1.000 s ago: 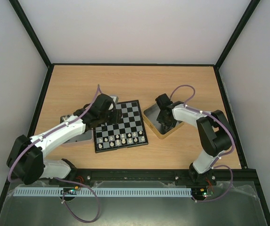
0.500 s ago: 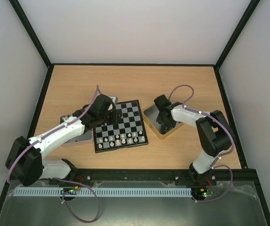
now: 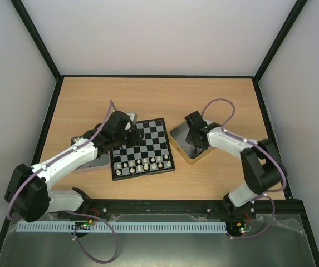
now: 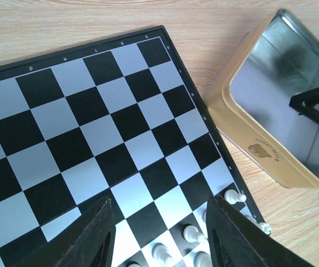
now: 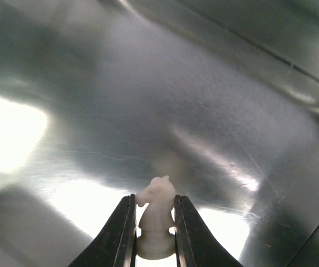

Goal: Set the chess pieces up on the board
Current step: Pick up the chess piece from the storage box, then place the chess piece on the chessboard.

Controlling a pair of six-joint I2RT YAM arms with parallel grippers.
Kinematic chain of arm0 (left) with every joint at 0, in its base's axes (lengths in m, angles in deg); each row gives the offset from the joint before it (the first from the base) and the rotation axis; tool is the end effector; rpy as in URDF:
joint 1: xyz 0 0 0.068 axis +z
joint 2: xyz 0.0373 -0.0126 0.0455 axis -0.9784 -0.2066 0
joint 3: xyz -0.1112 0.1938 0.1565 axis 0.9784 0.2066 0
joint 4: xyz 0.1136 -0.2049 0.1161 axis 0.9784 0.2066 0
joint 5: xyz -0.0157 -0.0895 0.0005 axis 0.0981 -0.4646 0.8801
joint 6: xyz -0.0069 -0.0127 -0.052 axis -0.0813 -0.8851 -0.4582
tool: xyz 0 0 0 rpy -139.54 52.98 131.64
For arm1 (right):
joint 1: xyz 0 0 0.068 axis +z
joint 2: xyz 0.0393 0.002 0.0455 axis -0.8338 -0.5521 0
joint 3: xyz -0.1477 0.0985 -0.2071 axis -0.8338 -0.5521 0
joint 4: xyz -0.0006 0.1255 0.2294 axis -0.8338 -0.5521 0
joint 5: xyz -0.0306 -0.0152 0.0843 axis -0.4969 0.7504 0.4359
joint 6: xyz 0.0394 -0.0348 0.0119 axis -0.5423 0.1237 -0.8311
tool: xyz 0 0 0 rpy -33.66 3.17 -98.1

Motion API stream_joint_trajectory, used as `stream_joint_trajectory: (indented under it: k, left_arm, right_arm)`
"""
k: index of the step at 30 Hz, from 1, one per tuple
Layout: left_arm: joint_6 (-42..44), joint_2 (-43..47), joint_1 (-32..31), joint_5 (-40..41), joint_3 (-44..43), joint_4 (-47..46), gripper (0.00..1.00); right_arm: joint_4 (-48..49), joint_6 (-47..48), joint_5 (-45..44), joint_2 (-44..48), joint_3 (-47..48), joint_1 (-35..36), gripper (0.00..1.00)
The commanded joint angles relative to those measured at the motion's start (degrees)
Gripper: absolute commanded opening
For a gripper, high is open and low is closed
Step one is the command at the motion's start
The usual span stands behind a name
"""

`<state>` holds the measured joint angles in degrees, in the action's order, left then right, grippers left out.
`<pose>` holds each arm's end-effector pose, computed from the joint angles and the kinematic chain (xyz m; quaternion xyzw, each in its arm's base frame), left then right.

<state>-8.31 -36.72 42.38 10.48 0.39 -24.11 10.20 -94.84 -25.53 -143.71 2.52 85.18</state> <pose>0.2208 -0.1622 0.2512 0.0913 0.9060 -0.2443 0.3334 0.2624 0.1415 0.1636 0.1773 0.9631 0.1061 0.1723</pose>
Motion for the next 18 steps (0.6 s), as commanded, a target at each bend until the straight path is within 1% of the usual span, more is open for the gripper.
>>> stream_joint_trajectory:
  k: [1, 3, 5, 7, 8, 11, 14, 18]
  left_arm:
    - [-2.5, 2.6, 1.6, -4.8, -1.8, -0.1, 0.48]
    - [-3.2, 3.6, 2.2, -7.4, -3.2, -0.3, 0.49]
    - [-3.9, 4.5, 2.8, -10.1, -5.1, -0.4, 0.5]
    - [-4.9, 5.5, 3.7, -13.1, -7.4, -0.3, 0.53]
    - [-5.5, 5.9, 4.4, -14.9, -8.5, -0.3, 0.56]
    - [-8.0, 6.6, 6.8, -20.2, -11.8, -0.4, 0.62]
    - [-11.9, 6.8, 10.0, -26.1, -14.0, -1.2, 0.65]
    - [-17.2, 6.0, 11.9, -37.5, -13.8, -6.1, 0.67]
  right_arm:
    - [7.6, 5.0, -0.8, 11.3, -0.8, 0.6, 0.12]
    - [11.6, 8.2, 1.9, 15.2, -1.5, 0.8, 0.12]
    - [16.3, 11.9, 6.8, 19.0, -2.7, 0.9, 0.12]
    - [22.0, 16.7, 14.6, 22.2, -4.1, 1.1, 0.11]
    - [25.1, 19.0, 19.0, 23.6, -5.0, 1.4, 0.1]
    - [32.2, 24.3, 28.8, 27.2, -6.4, 2.1, 0.1]
    - [35.5, 29.0, 35.9, 28.6, -5.9, 2.4, 0.1]
    - [38.4, 34.7, 47.9, 28.4, -5.1, 2.8, 0.09]
